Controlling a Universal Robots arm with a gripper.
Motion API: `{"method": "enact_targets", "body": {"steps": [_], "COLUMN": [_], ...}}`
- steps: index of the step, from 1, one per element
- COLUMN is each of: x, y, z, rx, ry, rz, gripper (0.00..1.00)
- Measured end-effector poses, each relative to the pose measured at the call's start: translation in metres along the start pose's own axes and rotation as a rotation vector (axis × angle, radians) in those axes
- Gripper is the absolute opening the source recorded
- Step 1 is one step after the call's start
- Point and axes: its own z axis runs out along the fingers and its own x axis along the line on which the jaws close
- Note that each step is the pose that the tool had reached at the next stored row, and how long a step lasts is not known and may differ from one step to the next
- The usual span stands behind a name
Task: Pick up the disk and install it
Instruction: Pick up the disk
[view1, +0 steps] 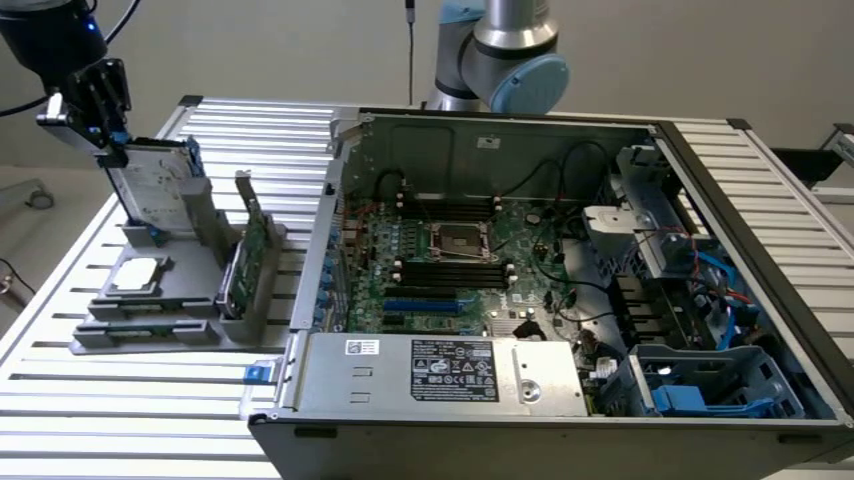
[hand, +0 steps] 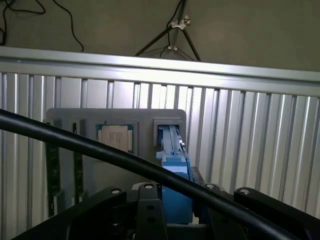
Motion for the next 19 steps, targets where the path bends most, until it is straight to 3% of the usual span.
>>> {"method": "enact_targets", "body": {"steps": [5,15,19], "x": [0.000,0.000,0.000], "y": [-0.0001,-0.0005,-0.0007], "z": [0.0014,0.0192,0.0248], "rx": [0.0015,0.0029,0.0027], "ry": [0.0012,0.0015,0.0056], "rz": [0.000,0.000,0.000], "gripper": [0.33,0.33,0.33]}}
